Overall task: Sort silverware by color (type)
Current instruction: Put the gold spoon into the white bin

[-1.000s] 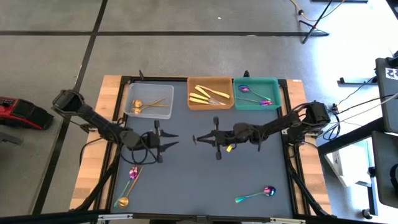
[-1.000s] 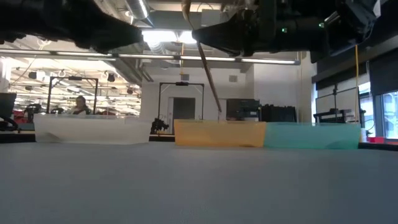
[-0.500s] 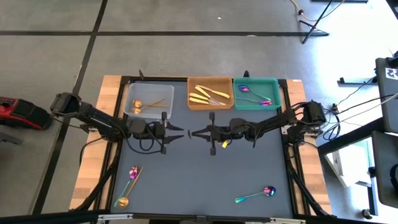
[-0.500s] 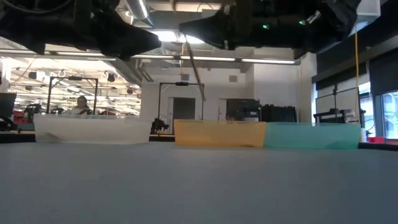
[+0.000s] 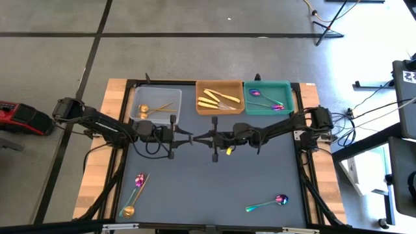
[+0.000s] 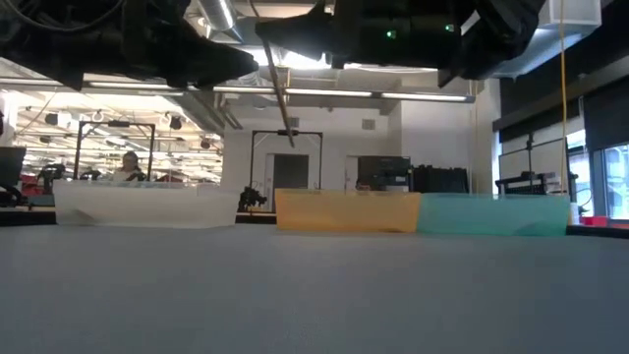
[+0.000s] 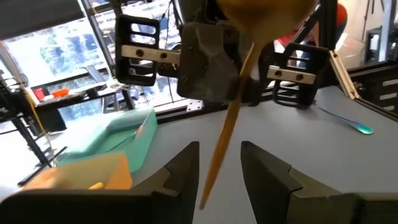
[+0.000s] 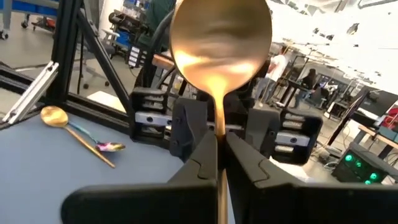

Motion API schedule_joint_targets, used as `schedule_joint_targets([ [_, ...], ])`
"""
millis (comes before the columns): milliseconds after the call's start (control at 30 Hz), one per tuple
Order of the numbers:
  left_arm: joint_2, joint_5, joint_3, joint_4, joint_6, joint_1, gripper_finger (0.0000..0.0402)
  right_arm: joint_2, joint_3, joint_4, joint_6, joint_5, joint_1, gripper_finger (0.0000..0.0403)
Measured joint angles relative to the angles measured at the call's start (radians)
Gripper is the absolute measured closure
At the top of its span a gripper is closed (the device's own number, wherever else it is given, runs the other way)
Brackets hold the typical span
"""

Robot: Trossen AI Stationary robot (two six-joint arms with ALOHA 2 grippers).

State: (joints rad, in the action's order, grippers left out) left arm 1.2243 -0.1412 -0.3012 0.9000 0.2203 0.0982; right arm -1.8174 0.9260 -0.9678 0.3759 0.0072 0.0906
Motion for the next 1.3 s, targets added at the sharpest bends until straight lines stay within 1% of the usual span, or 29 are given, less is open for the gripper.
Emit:
schedule_joint_targets([
  [333,0.018,0.005,0.000,-0.005,-0.052,0.017,0.0288,-0.080,0.064,0.001,0.000,-0.008,0.000,0.0398],
  [633,0.063,0.011,0.000,0.061,-0.062,0.038,0.0292,-0.081,0.066,-0.001,-0.004,-0.022,0.000,0.0398],
  [800,0.095,0.023,0.000,0.108,-0.082,0.043,0.0323,-0.081,0.066,0.007,-0.012,-0.063,0.000,0.0398],
  [967,0.128,0.032,-0.019,0.111,-0.075,0.042,0.0380,-0.081,0.065,0.018,-0.022,-0.065,0.001,0.0397],
  [1033,0.138,0.035,-0.026,0.109,-0.074,0.042,0.0389,-0.081,0.063,0.021,-0.051,-0.064,0.001,0.0397],
  [1100,0.138,0.036,-0.028,0.109,-0.075,0.043,0.0385,-0.081,0.063,0.022,-0.090,-0.061,0.001,0.0396],
  [1200,0.137,-0.005,-0.030,0.094,-0.080,0.042,0.0377,-0.081,0.063,0.029,-0.148,-0.018,0.001,0.0379],
  [1300,0.120,-0.073,-0.034,0.039,-0.083,0.042,0.0378,-0.064,0.063,0.076,-0.163,0.043,0.003,0.0341],
])
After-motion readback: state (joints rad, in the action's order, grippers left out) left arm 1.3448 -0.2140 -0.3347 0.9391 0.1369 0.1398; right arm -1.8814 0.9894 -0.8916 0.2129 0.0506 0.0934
